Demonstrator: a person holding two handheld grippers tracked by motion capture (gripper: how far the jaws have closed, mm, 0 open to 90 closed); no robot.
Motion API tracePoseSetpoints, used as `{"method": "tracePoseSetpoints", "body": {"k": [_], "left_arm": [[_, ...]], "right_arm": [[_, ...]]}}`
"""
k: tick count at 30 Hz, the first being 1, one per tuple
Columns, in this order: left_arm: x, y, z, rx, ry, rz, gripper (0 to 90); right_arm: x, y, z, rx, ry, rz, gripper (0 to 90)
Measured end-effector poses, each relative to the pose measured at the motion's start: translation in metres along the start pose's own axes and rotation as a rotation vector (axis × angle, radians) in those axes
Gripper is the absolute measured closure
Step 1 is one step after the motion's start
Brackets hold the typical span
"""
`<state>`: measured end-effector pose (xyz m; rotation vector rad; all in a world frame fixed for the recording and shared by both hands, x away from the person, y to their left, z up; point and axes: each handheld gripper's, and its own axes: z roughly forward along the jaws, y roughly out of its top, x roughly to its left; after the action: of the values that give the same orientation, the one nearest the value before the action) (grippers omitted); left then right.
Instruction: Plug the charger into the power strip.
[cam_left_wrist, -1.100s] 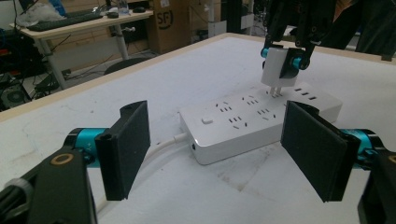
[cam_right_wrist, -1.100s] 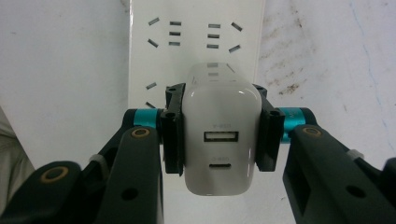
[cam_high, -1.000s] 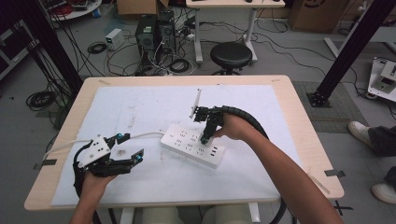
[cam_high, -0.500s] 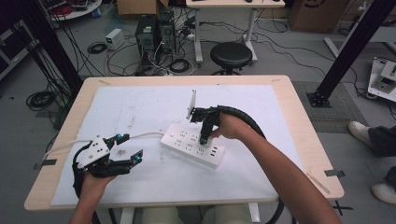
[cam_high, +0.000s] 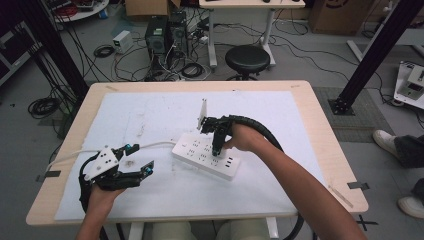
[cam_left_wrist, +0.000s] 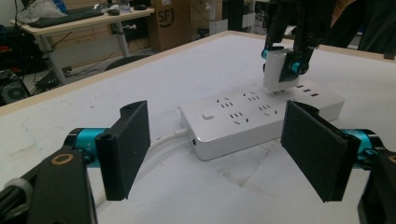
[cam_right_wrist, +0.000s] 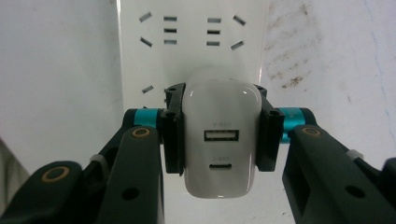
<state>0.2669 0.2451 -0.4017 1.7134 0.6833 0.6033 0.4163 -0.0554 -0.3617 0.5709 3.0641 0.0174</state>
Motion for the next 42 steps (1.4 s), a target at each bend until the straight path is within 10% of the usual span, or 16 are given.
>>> {"method": "tracePoseSetpoints", "body": {"k": [23, 30, 42], "left_arm": [[0.0, -0.002, -0.003, 0.005, 0.011, 0.0, 24.1], [0.002, -0.005, -0.003, 0.009, 0.014, -0.008, 24.1], [-0.001, -0.003, 0.003, 0.006, -0.003, -0.006, 24.1]], "right_arm": [[-0.001, -0.002, 0.005, -0.042, 0.023, 0.025, 63.1], [-0.006, -0.012, 0.006, -0.133, 0.052, 0.013, 60.7], [-0.011, -0.023, -0.007, -0.249, 0.035, 0.084, 16.6]]}}
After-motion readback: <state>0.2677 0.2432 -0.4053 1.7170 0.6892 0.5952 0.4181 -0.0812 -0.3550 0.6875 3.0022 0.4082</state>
